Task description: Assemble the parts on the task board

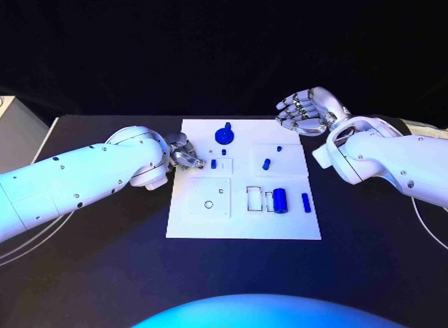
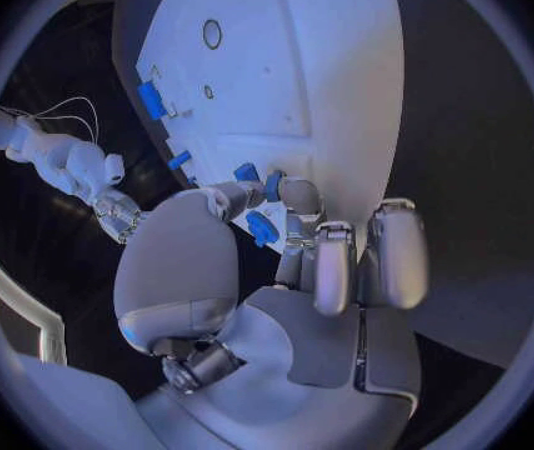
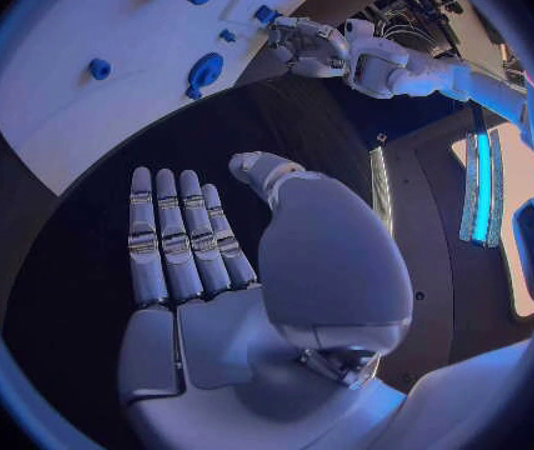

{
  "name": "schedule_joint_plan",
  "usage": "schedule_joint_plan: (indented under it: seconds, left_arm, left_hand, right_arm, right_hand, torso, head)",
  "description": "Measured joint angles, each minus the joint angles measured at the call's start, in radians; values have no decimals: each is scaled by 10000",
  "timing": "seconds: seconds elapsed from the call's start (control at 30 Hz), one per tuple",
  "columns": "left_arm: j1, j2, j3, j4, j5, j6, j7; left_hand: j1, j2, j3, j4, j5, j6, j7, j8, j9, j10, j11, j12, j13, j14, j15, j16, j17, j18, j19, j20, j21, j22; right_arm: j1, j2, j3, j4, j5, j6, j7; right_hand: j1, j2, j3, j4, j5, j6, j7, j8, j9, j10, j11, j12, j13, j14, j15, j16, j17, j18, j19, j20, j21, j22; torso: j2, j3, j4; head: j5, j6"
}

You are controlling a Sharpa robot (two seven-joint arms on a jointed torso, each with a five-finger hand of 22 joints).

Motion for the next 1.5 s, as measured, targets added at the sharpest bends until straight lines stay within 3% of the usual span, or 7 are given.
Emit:
schedule_joint_plan:
  seconds: [0.6, 1.2, 1.5]
  left_arm:
    - [1, 10, 1, 1, 144, -83, -33]
    - [-30, 40, -15, 33, 152, -359, -14]
    - [-42, 29, -16, 82, 119, -428, -15]
  left_hand:
    - [-292, 293, -1243, 68, 0, 17, 52, -154, -139, -36, 36, 0, -62, 0, 0, 0, 0, -1, 0, 0, -37, 0]
    - [-639, 640, -2463, 92, 72, 52, 52, -307, -210, -73, -1, 0, -85, 0, 0, 0, 1, -1, 0, 0, -37, 0]
    - [-687, 689, -2638, 82, 73, 50, 51, -343, -223, -73, -2, 0, -58, 0, 0, 0, 0, -1, 0, 0, -37, 0]
  right_arm:
    - [0, -10, 0, 10, 0, -1, -4]
    - [0, -9, 0, 19, -4, 6, -7]
    - [0, -12, 0, 19, -5, 17, -9]
  right_hand:
    - [0, 0, 0, 0, 0, 0, 0, -40, 1, 0, 0, 0, 0, 0, 0, 0, -16, 0, 0, 0, 0, 0]
    - [0, 0, 0, 0, 41, 0, 0, -40, -11, 0, 0, 0, 0, 0, 0, 0, -30, 0, 0, 0, 0, 0]
    - [0, 0, 0, 0, 40, 0, 0, -40, -11, 0, 0, 0, 0, 0, 0, 0, -30, 0, 0, 0, 0, 0]
  torso:
    - [0, -18, 12]
    - [0, -13, 4]
    - [0, -11, 4]
  head:
    - [-11, -4]
    - [-6, 9]
    - [-27, 10]
